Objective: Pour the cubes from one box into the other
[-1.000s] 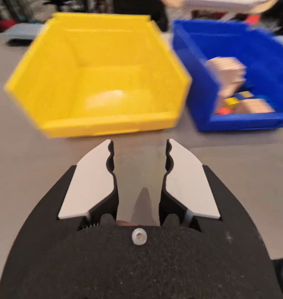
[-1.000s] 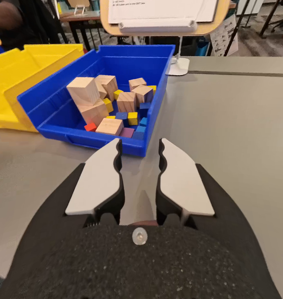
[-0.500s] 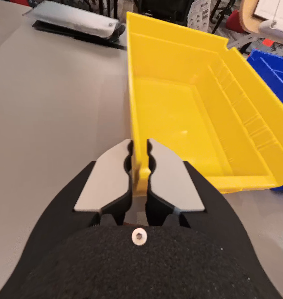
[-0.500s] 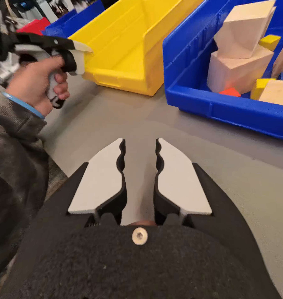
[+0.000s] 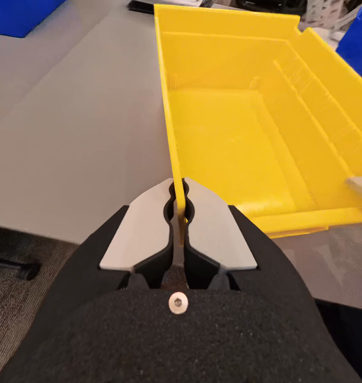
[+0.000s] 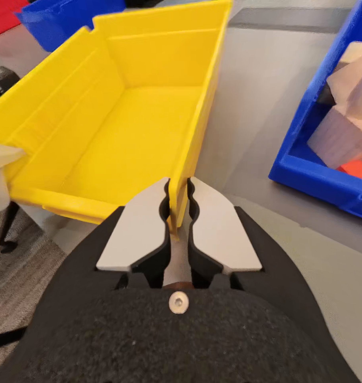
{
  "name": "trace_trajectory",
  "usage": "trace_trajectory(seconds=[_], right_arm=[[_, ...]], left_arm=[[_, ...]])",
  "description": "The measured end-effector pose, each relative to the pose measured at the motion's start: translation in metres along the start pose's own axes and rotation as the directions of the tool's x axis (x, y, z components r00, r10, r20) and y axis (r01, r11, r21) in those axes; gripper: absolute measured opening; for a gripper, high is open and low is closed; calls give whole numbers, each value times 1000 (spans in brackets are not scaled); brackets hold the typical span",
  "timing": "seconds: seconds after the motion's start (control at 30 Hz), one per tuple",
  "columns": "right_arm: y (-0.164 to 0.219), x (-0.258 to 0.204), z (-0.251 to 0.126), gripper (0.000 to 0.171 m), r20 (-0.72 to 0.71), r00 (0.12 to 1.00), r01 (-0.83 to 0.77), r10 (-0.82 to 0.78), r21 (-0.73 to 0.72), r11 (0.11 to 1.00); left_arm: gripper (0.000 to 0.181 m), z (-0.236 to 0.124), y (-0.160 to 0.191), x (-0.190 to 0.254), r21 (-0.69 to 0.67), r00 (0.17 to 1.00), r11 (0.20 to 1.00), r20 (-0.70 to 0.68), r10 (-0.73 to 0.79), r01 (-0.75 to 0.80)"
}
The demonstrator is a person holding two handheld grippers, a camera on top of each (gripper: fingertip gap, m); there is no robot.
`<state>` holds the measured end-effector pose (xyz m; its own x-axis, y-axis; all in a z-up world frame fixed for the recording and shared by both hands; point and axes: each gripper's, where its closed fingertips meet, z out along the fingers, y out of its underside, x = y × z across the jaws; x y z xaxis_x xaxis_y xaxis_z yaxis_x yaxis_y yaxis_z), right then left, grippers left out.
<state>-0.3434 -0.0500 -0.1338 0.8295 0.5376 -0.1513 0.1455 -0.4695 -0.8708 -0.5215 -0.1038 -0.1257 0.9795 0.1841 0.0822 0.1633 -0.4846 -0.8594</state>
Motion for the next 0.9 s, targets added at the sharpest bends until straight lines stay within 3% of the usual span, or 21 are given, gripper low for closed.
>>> trace_trajectory(seconds=[0.17,0.37,0.5,0.6,0.73,0.9], right_arm=[[-16,2,-23,3,-84,993,91,-85,66,994],[-91,49,-90,3,-196,977,130,-81,250,959],[-141,129,-155,3,-317,947,148,-42,317,937],[-153,212,-203,3,-416,909,136,11,322,937],[-128,339,-256,2,-481,871,61,98,304,951],[-60,470,-302,2,-552,822,0,139,244,970]], left_arm=[[4,-33,-6,9,20,997,1000,75,17,-19],[4,-57,-86,78,200,998,978,10,63,-64],[4,-58,-144,177,280,986,956,-114,124,-88],[4,-48,-162,273,287,963,950,-195,185,-125],[5,-28,-141,412,267,928,947,-273,255,-181],[4,5,-79,553,189,899,959,-347,266,-211]])
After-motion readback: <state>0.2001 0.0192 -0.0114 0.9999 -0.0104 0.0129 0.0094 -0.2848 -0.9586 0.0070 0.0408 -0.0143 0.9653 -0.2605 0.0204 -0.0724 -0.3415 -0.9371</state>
